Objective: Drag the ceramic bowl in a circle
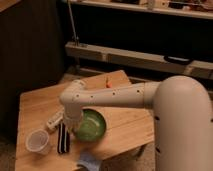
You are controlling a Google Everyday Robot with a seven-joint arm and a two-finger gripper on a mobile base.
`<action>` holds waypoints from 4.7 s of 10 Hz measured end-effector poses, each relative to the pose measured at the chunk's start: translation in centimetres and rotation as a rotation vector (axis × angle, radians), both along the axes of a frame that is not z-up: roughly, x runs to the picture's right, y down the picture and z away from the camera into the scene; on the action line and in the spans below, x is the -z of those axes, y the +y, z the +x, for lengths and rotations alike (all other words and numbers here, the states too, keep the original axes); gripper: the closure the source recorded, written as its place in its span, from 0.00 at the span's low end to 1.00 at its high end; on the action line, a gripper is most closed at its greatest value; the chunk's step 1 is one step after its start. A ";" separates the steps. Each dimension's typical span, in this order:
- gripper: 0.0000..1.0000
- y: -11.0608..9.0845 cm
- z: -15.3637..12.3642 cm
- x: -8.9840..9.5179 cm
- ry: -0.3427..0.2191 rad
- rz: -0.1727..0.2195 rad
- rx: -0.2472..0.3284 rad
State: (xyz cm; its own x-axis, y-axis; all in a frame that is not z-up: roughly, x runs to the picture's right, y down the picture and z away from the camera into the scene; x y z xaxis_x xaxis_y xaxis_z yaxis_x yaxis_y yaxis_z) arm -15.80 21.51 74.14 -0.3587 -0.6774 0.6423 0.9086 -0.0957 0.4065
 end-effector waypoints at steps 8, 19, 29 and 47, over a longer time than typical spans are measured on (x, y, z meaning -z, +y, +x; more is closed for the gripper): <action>1.00 -0.4 20.6 -2.9 0.216 -0.005 -0.115; 1.00 -10.6 6.1 -12.1 0.243 0.039 -0.097; 1.00 -0.7 0.1 -0.5 0.045 -0.094 -0.058; 1.00 -12.0 17.5 -16.4 0.444 -0.065 -0.147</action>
State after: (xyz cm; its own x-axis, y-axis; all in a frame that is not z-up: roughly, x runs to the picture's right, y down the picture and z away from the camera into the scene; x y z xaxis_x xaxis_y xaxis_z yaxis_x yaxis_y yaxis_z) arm 1.66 9.53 90.54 0.0570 -0.6535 0.7547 0.9979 0.0597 -0.0237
